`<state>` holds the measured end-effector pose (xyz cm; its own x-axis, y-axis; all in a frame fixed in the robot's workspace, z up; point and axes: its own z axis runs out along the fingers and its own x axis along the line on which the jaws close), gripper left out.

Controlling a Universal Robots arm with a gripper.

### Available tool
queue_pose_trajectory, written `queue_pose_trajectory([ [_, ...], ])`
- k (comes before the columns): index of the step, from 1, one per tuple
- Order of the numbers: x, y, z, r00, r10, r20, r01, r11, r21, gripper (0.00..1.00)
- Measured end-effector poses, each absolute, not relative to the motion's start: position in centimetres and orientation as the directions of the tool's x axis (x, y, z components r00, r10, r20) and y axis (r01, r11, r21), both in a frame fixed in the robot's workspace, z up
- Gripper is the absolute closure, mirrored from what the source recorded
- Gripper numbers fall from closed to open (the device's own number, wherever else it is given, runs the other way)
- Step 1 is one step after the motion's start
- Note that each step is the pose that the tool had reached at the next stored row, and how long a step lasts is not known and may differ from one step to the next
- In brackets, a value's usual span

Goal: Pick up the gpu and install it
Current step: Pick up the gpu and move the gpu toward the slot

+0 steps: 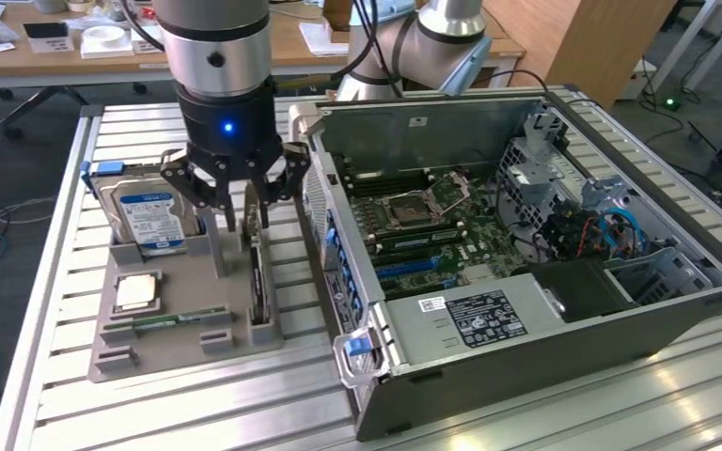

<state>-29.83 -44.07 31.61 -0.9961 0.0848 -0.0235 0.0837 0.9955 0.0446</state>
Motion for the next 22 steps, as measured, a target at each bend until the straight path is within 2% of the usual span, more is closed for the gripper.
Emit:
queue_pose_trajectory([
  [22,-29.8,-44.1,29.8,-0.996,0.085,-0.023,0.084,0.996,0.045,0.58],
])
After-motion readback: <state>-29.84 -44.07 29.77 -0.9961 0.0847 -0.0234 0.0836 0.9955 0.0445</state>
